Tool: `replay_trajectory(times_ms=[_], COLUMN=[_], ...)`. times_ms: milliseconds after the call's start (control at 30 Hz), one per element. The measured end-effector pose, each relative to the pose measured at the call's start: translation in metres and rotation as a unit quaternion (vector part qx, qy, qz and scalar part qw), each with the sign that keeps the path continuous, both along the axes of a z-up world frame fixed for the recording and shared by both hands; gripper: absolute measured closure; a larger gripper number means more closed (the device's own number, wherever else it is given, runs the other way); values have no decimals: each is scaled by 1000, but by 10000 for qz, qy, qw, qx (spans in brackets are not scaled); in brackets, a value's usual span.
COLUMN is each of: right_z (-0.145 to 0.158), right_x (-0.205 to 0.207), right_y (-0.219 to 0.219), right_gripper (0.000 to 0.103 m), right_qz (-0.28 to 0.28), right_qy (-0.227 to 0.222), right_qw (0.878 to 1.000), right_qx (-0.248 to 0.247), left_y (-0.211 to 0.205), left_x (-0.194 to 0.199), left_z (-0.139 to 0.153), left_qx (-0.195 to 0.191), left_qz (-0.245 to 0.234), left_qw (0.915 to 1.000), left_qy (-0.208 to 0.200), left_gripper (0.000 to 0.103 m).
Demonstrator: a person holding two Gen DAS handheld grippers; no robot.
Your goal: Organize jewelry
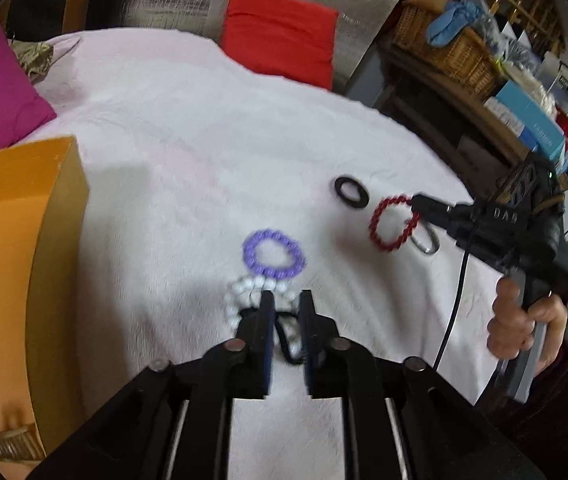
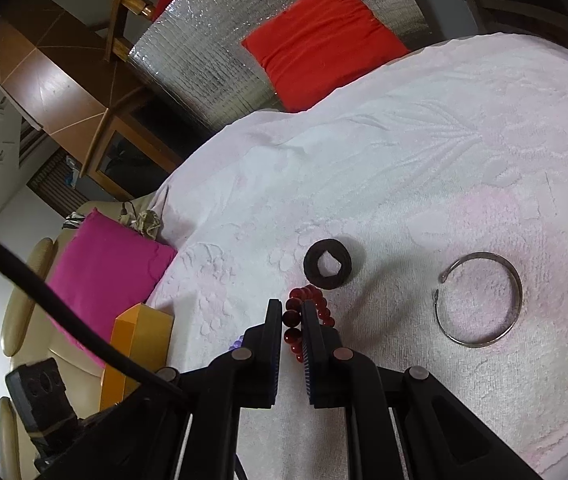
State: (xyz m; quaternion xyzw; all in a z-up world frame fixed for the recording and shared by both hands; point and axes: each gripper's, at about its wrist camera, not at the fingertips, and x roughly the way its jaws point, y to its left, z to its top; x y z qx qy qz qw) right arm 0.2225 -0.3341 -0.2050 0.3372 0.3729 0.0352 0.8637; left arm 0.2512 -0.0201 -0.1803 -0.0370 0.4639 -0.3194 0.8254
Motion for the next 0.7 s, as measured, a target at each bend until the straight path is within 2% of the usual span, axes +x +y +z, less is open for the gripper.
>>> replay_trajectory(times_ms=[67, 100, 400, 567, 700], right_z=[-1, -2, -8, -10, -10], right_x=[0, 1, 7, 7, 6], right_y=[0, 0, 12, 12, 12], right_gripper=[92, 92, 92, 92, 92], right_qz=[-23, -21, 65, 63, 69], right_qy=[40, 60, 156, 192, 195], right_qw=[10000, 10000, 9998, 9998, 9998], right_qx=[12, -1, -78, -86, -84], left_y=[2, 1, -24, -26, -35], left_x=[-4, -6, -11, -6, -3], left_z=[0, -1, -22, -26, -32], left_qx=[-19, 11, 529, 455, 446], left_qz=[-1, -38, -182, -110, -224], left_qw=[10000, 10000, 9980, 9985, 9981], left_qy=[49, 56, 279, 297, 374], left_gripper=[72, 71, 71, 71, 88])
